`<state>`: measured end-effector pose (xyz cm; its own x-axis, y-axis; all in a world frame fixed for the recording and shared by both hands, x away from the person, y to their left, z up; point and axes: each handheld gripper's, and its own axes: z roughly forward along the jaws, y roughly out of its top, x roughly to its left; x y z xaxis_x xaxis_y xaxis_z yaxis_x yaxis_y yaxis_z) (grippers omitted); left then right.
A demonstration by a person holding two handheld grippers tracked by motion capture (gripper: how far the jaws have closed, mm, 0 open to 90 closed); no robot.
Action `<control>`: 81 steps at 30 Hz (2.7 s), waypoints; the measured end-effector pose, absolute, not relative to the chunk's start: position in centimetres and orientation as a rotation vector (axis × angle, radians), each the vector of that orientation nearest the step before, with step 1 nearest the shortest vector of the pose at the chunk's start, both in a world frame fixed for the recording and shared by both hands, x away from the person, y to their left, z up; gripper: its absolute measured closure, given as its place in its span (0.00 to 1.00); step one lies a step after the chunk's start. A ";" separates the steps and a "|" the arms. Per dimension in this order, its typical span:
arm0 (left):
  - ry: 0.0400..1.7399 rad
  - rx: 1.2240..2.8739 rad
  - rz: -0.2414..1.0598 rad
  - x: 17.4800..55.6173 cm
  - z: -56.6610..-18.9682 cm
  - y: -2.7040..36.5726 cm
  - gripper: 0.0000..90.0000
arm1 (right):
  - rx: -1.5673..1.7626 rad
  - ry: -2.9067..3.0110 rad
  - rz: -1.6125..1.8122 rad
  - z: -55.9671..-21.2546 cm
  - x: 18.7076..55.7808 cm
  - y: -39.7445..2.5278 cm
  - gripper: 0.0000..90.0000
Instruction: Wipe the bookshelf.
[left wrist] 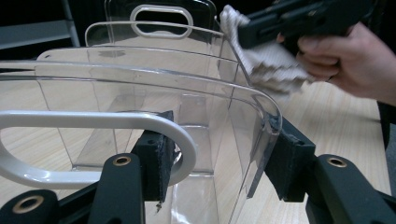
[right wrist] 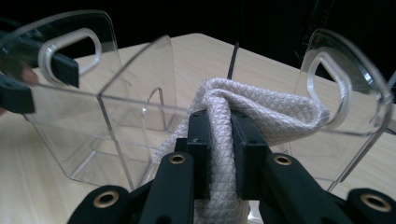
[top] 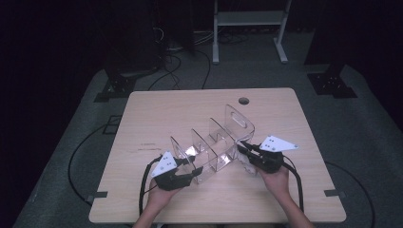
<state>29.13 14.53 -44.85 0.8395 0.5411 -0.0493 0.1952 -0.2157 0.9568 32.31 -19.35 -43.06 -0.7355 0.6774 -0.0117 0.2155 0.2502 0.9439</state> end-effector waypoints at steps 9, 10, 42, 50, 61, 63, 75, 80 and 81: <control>0.561 1.773 0.357 29.2 -45.1 14.3 0.54 | 0.896 2.164 1.420 -46.0 32.8 -19.1 0.87; 0.562 1.771 0.357 29.2 -45.1 14.3 0.54 | 0.881 2.145 1.429 -45.6 32.7 -19.1 0.88; 0.552 1.767 0.346 29.4 -45.2 14.0 0.54 | 0.997 2.244 1.326 -48.6 34.1 -18.1 0.87; 0.566 1.757 0.336 29.2 -45.1 14.0 0.51 | 1.026 2.281 1.306 -49.2 34.4 -18.1 0.87; 0.576 1.744 0.329 29.1 -45.0 14.3 0.54 | 0.762 2.202 1.548 -45.0 29.7 -16.5 0.87; 0.573 1.747 0.329 29.1 -45.0 14.2 0.54 | 0.716 2.183 1.573 -44.2 29.4 -15.7 0.87; 0.564 1.754 0.330 29.1 -45.1 14.1 0.54 | 0.824 2.307 1.441 -48.3 30.5 -14.2 0.88; 0.565 1.753 0.330 29.1 -45.1 14.1 0.54 | 0.801 2.290 1.429 -48.0 30.3 -14.0 0.88; 0.564 1.756 0.331 29.1 -45.1 14.1 0.54 | 0.819 2.351 1.360 -49.1 30.6 -13.5 0.88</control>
